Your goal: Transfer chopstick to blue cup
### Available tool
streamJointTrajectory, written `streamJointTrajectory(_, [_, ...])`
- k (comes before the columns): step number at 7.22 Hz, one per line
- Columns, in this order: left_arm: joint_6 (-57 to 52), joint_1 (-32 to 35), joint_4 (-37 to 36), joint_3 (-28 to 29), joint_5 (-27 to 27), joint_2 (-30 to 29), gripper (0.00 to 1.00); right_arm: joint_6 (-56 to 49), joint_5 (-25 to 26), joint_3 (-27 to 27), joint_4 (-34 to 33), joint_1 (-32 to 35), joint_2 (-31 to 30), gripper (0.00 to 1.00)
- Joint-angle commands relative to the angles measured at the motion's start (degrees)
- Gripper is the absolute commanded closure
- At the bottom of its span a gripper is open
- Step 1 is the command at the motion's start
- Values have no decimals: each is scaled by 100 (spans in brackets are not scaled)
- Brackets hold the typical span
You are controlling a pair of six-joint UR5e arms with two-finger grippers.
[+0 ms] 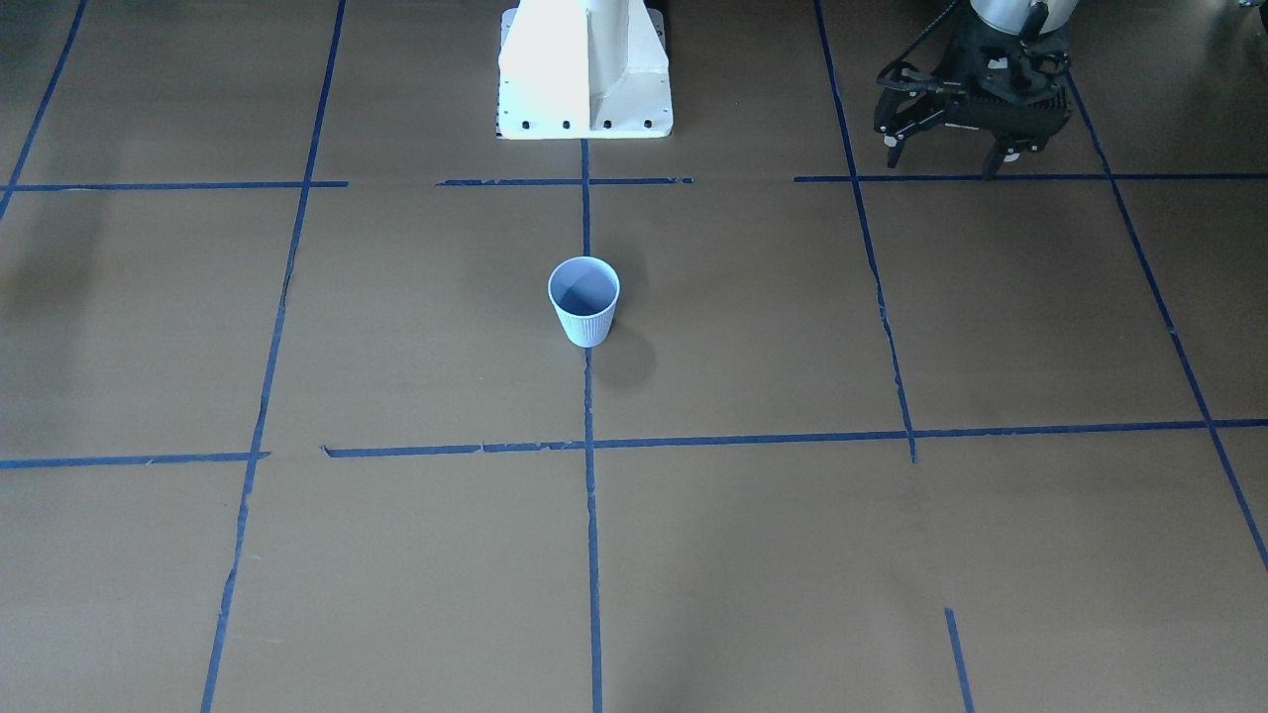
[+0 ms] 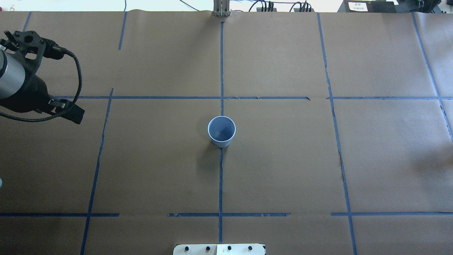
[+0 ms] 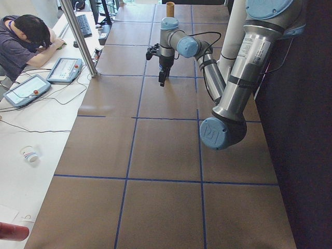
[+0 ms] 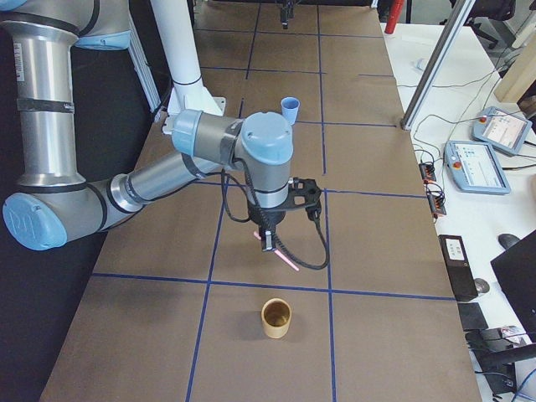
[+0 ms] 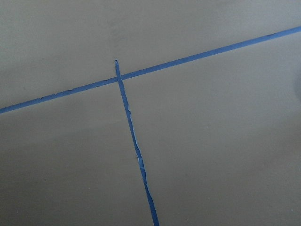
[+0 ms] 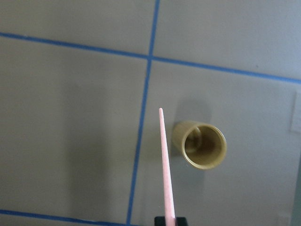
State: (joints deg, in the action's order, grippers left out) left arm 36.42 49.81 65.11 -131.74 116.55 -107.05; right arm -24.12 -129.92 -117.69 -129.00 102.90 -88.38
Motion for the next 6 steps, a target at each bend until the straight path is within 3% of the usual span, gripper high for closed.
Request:
streamJointTrajectory(1, [-56, 168, -7, -9, -18, 270, 0, 1664, -410, 35, -108, -1056, 1177, 100])
streamJointTrajectory(3, [-669, 580, -7, 174, 8, 281, 0, 3674, -516, 10, -431, -2189, 2476, 100])
streamJointTrajectory(6, [-1670, 1178, 37, 815, 25, 281, 0, 6305, -561, -113, -389, -3832, 3754, 100])
